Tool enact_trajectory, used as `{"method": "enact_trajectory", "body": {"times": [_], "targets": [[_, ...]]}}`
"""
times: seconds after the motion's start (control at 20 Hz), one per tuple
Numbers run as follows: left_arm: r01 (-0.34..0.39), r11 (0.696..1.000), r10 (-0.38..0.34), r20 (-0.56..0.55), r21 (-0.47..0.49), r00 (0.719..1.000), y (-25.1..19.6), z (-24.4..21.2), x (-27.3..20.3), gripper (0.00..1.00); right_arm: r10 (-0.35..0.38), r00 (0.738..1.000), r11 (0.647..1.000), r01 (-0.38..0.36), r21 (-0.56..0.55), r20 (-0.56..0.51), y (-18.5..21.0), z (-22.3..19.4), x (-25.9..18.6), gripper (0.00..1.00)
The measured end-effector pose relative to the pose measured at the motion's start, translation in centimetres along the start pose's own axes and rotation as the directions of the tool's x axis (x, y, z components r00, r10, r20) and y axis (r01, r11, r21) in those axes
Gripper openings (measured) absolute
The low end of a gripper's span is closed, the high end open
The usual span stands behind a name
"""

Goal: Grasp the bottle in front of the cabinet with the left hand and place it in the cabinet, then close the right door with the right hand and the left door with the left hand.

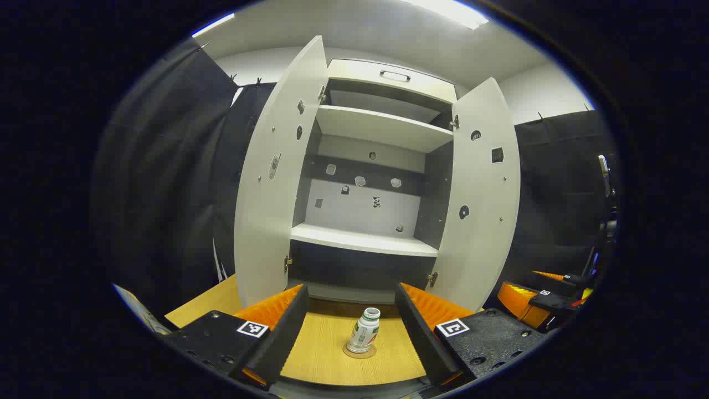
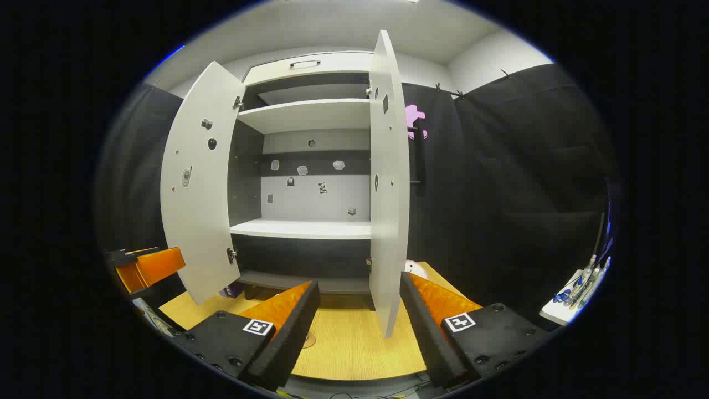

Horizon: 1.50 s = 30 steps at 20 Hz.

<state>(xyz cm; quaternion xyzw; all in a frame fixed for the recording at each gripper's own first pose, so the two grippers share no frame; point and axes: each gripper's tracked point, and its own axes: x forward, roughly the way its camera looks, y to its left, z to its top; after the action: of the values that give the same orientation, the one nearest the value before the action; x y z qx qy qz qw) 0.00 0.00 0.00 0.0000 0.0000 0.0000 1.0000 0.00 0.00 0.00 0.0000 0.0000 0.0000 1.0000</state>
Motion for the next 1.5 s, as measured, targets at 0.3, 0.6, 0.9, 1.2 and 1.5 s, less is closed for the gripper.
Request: {"method": "enact_trajectory", "body": {"times": [0.3,0.6,0.9,1.2,1.5], "targets": [[-0.005,1.000,0.005,-0.009,-0.006,1.000,0.4,-0.3,-0.2,0.95,-0.012,1.000,1.000,0.012,-0.013,0.008,-0.1,0.3,-0.4,0.96],[-0.008,1.000,0.008,-0.003,0.007,1.000,0.6,0.1,-0.4,0.95,-0.023,1.000,1.000,0.023,-0.004,0.004,-0.1,0.5,-0.7,0.96],[0.005,1.000,-0.005,-0.009,-0.011,1.000,0.0,2.9,-0.7,0.95,-0.021,1.000,1.000,0.021,-0.013,-0.005,0.3,2.4,-1.3,0.96],[0.018,0.999,-0.017,0.042,-0.026,0.999,-0.2,7.0,-1.0,0.95,-0.004,0.999,0.998,0.007,-0.067,0.039,1.2,5.8,-2.2,0.96],[0.033,0.999,-0.031,0.036,-0.036,0.999,-0.6,7.2,-0.5,0.95,-0.014,1.000,0.997,0.015,-0.074,0.025,0.8,6.0,-2.2,0.96]]}}
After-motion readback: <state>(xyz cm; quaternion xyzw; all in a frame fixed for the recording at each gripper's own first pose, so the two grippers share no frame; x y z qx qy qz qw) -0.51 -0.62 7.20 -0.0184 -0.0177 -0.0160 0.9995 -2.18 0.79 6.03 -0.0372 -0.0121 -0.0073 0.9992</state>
